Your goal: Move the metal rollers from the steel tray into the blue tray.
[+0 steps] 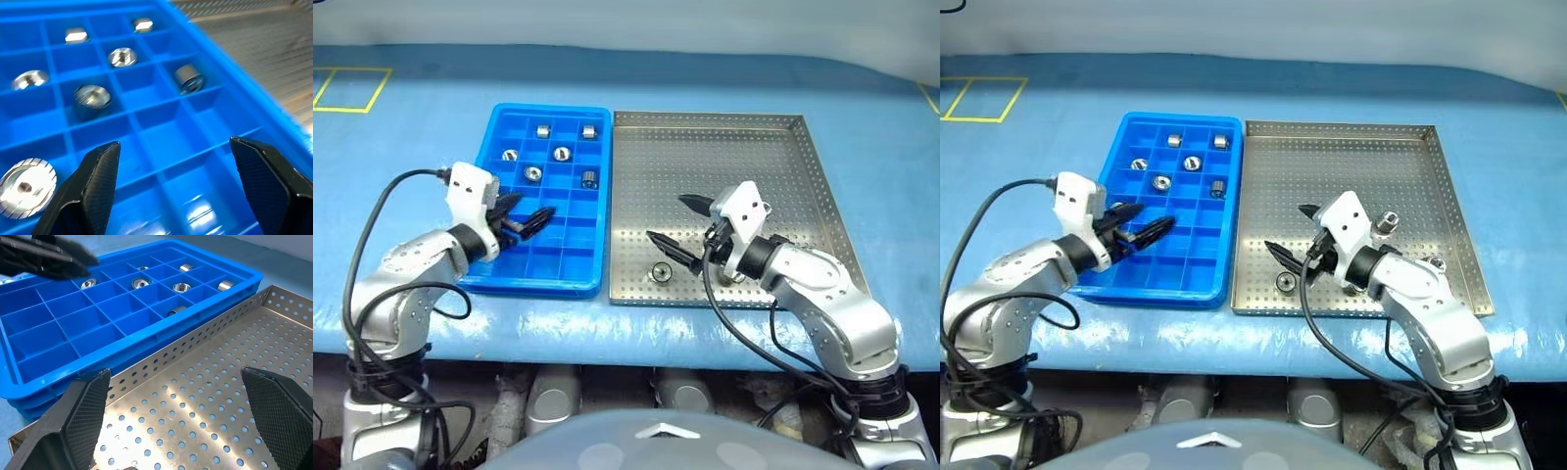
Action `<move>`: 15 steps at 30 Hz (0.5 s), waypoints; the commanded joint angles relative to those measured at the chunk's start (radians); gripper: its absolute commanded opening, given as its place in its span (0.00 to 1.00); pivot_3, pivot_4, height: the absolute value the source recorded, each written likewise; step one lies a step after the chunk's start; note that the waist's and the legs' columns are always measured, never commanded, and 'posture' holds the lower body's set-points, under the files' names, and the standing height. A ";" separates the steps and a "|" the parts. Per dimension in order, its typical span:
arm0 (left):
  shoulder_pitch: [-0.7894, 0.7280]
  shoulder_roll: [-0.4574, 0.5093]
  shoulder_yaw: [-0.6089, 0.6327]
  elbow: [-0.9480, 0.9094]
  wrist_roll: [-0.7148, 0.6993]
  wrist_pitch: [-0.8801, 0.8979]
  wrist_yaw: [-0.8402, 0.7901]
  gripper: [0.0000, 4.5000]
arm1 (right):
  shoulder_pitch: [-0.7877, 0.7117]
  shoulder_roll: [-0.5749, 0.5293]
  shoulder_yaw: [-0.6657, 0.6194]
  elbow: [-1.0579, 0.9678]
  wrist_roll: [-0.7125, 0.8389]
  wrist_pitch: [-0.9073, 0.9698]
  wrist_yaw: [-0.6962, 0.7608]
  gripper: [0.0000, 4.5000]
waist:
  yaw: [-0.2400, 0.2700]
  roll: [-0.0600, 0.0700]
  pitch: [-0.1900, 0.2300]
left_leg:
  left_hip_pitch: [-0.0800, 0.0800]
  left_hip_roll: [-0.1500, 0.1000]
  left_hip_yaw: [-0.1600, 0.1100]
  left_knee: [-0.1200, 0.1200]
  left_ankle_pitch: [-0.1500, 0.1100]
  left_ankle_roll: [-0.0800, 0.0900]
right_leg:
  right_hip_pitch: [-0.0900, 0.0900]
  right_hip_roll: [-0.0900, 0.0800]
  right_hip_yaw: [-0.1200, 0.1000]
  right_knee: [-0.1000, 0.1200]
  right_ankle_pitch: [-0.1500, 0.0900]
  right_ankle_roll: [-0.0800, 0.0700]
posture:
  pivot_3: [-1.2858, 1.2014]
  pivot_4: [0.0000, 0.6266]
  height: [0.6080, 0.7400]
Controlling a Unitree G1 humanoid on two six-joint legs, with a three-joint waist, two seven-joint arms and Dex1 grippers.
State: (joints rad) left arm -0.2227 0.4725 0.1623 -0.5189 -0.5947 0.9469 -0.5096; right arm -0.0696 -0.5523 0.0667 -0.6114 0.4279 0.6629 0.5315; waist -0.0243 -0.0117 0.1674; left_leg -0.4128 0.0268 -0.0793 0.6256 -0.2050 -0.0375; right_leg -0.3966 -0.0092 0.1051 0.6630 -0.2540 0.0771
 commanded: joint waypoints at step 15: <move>-0.276 0.021 -0.621 0.291 0.259 -0.188 -0.277 0.87 | 0.238 -0.044 -0.190 -0.162 -0.022 0.017 -0.093 1.00 | -0.079 0.002 -0.001 | 0.001 0.001 0.002 0.001 0.000 0.000 | 0.000 0.002 0.003 0.001 0.000 0.000 | 0.45 0.24 1.00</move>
State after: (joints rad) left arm -0.4710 0.5051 -0.4504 -0.2323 -0.3549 0.7888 -0.7704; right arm 0.1665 -0.6026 -0.1023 -0.7265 0.4037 0.6886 0.4499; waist -0.1030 -0.0101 0.1665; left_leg -0.4119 0.0274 -0.0773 0.6267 -0.2051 -0.0373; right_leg -0.3968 -0.0076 0.1078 0.6637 -0.2539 0.0778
